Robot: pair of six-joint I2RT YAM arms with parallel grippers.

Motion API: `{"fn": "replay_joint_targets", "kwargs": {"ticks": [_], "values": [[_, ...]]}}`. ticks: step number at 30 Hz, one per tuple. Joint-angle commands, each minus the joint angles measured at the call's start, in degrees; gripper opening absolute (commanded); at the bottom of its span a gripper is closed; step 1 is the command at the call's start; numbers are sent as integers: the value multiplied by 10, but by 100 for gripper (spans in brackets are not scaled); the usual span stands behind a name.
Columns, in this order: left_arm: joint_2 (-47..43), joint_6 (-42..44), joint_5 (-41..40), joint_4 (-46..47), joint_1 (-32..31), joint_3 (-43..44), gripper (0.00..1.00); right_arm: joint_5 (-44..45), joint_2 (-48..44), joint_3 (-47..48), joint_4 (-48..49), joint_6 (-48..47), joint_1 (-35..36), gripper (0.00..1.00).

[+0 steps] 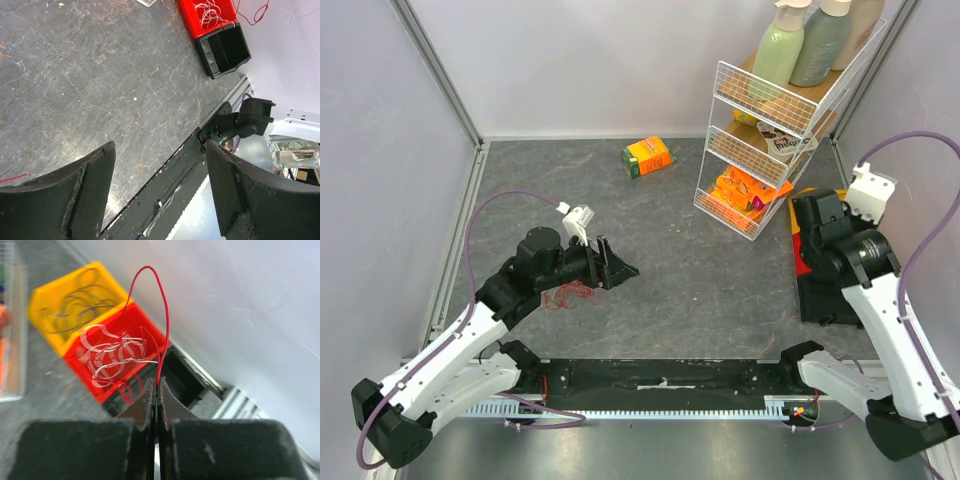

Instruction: Untangle the cables

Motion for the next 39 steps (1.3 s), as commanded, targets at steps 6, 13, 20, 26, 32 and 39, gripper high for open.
{"fn": "replay_joint_targets", "kwargs": {"ticks": [6, 13, 20, 26, 32, 39], "values": [[-54, 13, -4, -34, -1, 17, 79, 22, -15, 14, -8, 10, -163, 0], [-104, 5, 2, -73, -1, 36, 80, -79, -45, -54, 16, 28, -228, 0], [-142, 1, -12, -97, -2, 32, 81, -50, -66, -19, 3, 10, -233, 0], [-148, -8, -12, -108, -1, 35, 81, -62, -70, -100, 29, 39, -233, 0], [-180, -21, -66, -154, -1, 44, 81, -136, -45, -172, 83, 77, -258, 0], [-164, -68, -175, -235, -1, 70, 81, -222, -25, -257, 173, 79, -349, 0]]}}
